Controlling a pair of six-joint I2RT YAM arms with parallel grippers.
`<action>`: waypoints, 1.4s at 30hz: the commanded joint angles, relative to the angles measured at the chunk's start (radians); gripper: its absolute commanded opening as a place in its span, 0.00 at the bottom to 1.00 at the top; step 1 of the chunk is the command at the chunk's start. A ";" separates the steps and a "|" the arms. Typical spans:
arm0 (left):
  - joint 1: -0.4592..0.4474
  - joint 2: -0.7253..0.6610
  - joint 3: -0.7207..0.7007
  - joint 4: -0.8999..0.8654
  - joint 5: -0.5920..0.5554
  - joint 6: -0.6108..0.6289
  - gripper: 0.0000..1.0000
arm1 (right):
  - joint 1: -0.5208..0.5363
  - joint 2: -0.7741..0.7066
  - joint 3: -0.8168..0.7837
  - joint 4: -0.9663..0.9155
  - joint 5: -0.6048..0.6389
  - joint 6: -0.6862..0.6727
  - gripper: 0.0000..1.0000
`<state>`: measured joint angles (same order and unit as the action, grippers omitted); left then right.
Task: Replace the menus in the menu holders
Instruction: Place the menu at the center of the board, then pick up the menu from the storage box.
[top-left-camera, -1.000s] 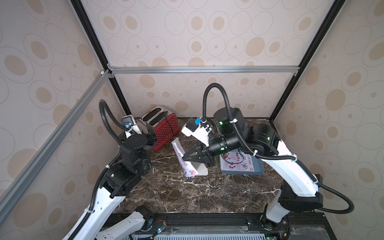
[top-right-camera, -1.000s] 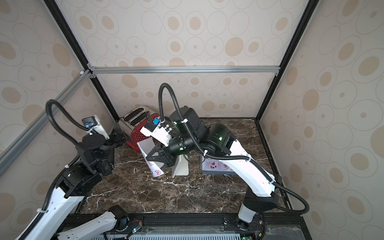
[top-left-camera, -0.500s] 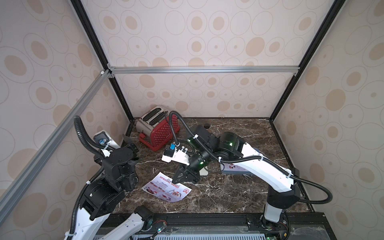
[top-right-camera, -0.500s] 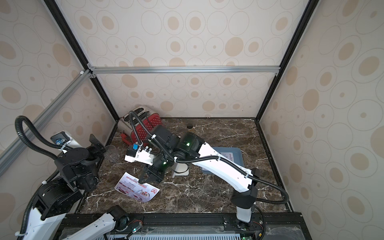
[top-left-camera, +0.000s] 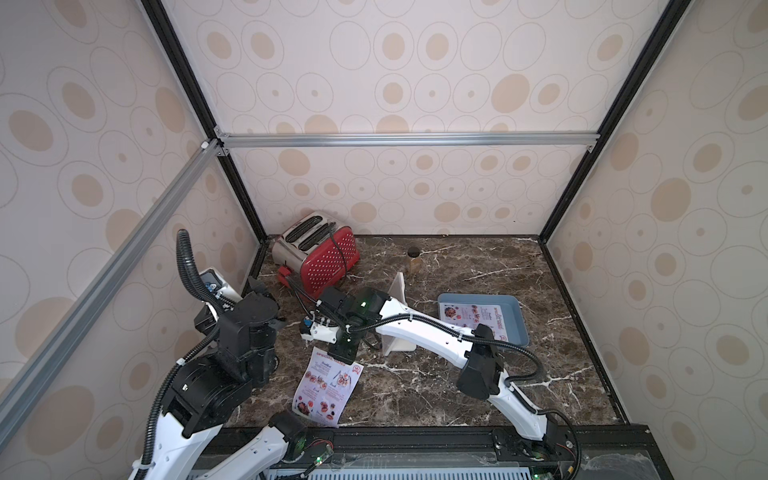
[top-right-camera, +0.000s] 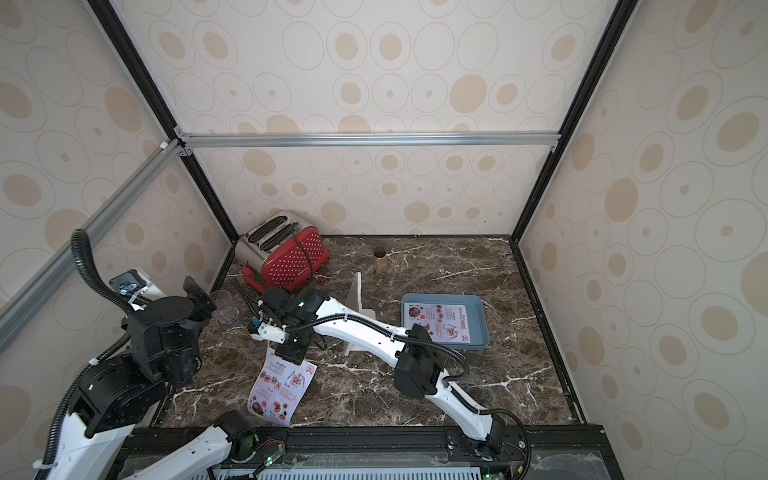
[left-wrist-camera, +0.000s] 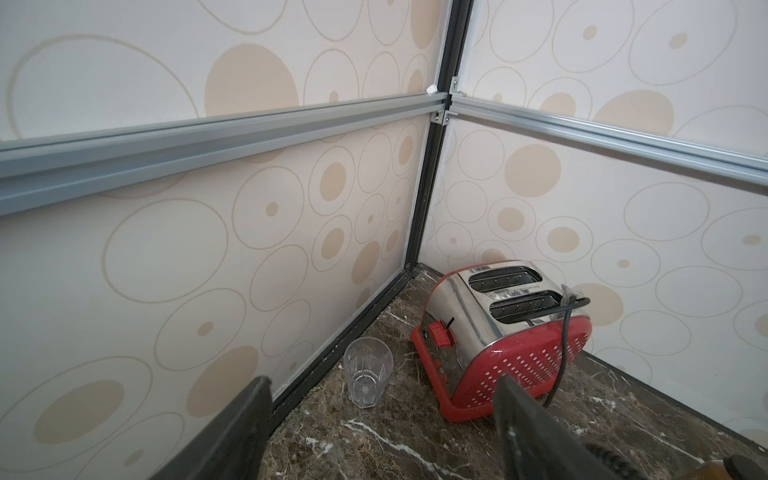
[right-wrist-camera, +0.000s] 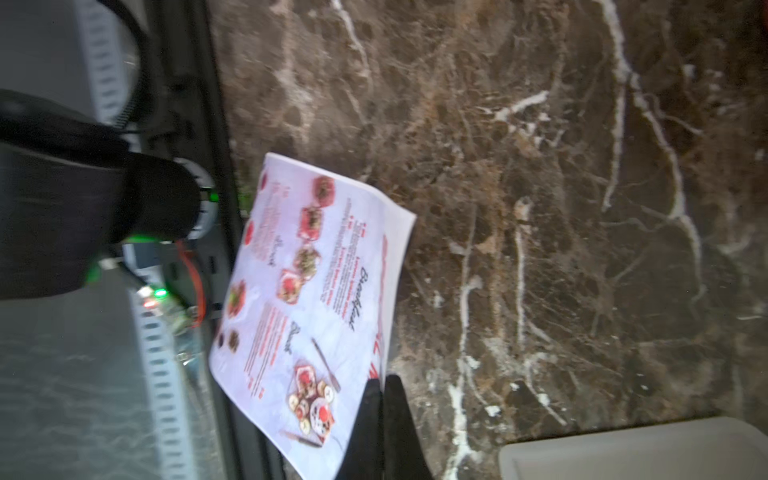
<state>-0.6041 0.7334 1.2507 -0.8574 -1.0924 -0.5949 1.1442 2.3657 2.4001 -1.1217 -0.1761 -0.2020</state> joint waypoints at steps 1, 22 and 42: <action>-0.005 0.024 -0.005 -0.071 0.008 -0.075 0.83 | -0.002 0.012 -0.009 0.104 0.167 -0.090 0.00; -0.006 0.079 0.007 -0.192 -0.018 -0.115 0.84 | -0.011 0.121 -0.136 0.459 0.295 -0.185 0.42; -0.003 0.230 -0.028 0.041 0.337 -0.119 0.86 | -0.082 -0.837 -0.879 0.524 0.438 0.305 0.48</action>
<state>-0.6041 0.9215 1.2259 -0.8970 -0.8783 -0.7155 1.0985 1.5826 1.5875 -0.5259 0.1848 -0.0532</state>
